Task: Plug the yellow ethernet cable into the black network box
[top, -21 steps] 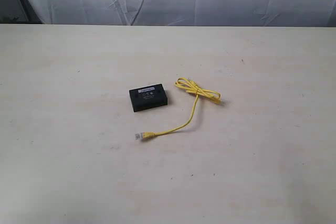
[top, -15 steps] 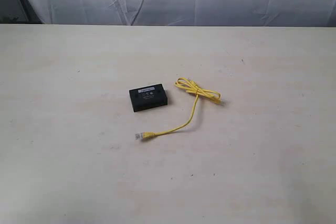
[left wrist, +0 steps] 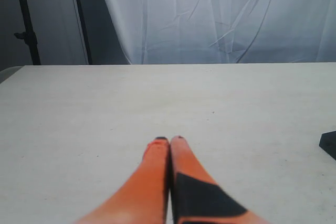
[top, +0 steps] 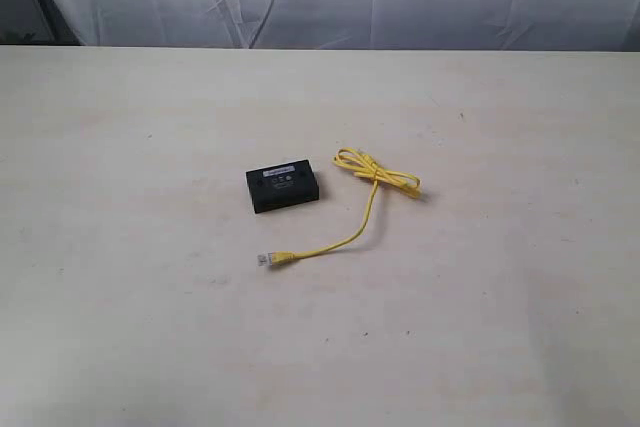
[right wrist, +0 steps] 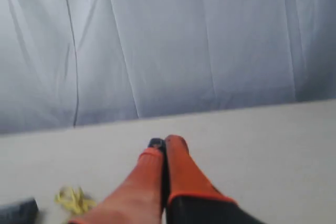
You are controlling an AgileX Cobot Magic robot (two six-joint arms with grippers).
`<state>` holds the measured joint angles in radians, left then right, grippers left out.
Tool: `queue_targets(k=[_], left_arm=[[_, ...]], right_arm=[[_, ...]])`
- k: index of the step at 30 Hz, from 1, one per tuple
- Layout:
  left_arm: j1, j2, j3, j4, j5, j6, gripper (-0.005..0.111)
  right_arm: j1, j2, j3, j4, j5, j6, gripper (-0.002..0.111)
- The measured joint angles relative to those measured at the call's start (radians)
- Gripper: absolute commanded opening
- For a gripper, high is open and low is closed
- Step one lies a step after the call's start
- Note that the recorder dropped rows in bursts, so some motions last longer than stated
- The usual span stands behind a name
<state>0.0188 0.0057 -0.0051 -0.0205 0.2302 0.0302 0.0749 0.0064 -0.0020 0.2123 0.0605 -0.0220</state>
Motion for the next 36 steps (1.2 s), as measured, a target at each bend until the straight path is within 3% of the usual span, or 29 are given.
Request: queue_targets(k=[4, 8, 14, 22, 28, 36], left_arm=[[0.0, 0.0, 0.0, 0.0, 0.0, 0.0, 0.0], [0.0, 0.0, 0.0, 0.0, 0.0, 0.0, 0.0], [0.0, 0.0, 0.0, 0.0, 0.0, 0.0, 0.0], [0.0, 0.0, 0.0, 0.0, 0.0, 0.0, 0.0], [0.0, 0.0, 0.0, 0.0, -0.011, 0.0, 0.0], [0.0, 0.0, 0.0, 0.0, -0.021, 0.0, 0.0]], right_arm=[[0.0, 0.0, 0.0, 0.284, -0.272, 0.055, -0.001], [0.0, 0.012, -0.105, 0.209, -0.22, 0.082, -0.001], [0.0, 0.231, -0.337, 0.073, -0.159, 0.082, -0.001], [0.0, 0.572, -0.605, -0.128, 0.084, 0.077, -0.001], [0.0, 0.776, -0.762, -0.163, 0.318, -0.075, -0.001], [0.0, 1.045, -0.942, 0.104, 0.66, -0.571, -0.001]])
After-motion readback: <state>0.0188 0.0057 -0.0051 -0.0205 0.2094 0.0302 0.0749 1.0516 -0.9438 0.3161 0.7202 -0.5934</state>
